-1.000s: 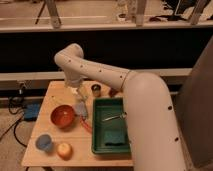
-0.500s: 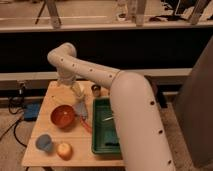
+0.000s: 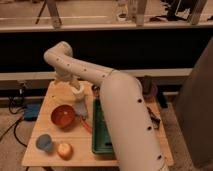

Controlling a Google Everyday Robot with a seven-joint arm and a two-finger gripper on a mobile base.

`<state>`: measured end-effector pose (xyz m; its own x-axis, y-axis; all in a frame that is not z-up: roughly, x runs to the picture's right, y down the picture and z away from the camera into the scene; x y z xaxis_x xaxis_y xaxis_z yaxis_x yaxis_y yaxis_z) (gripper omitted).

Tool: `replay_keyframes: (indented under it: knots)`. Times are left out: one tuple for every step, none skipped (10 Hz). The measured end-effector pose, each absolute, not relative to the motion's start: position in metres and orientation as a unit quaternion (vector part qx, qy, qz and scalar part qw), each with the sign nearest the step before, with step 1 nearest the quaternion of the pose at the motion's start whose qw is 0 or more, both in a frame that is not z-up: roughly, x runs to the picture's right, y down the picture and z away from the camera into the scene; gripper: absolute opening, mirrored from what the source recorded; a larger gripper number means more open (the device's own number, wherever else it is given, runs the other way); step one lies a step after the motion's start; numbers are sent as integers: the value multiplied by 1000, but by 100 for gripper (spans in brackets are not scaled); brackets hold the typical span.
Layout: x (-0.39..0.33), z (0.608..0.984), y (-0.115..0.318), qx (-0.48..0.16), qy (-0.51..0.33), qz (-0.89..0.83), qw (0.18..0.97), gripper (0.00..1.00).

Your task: Place banana in red bowl

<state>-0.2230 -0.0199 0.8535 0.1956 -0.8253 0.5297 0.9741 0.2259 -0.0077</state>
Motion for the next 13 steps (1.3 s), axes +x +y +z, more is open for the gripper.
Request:
replay_keyframes:
  knots:
    - [-221, 857, -23, -156, -218, -619, 738, 80]
    - [-223, 856, -24, -145, -225, -631, 728, 80]
    - [-227, 857, -21, -134, -230, -650, 711, 80]
    - [-232, 857, -17, -127, -234, -664, 698, 80]
    - [-239, 858, -11, -122, -240, -675, 687, 80]
    - [-251, 858, -4, -114, -245, -697, 664, 80]
    - [-261, 856, 2, -109, -251, -717, 641, 80]
    - [-271, 853, 9, -101, -257, -745, 607, 80]
    - [-276, 850, 15, -92, -262, -772, 572, 80]
    - [-279, 849, 17, -86, -266, -786, 551, 80]
    - [-283, 848, 19, -82, -271, -791, 542, 80]
    - [-285, 848, 20, -83, -274, -792, 539, 80]
    - [-287, 851, 22, -82, -278, -793, 536, 80]
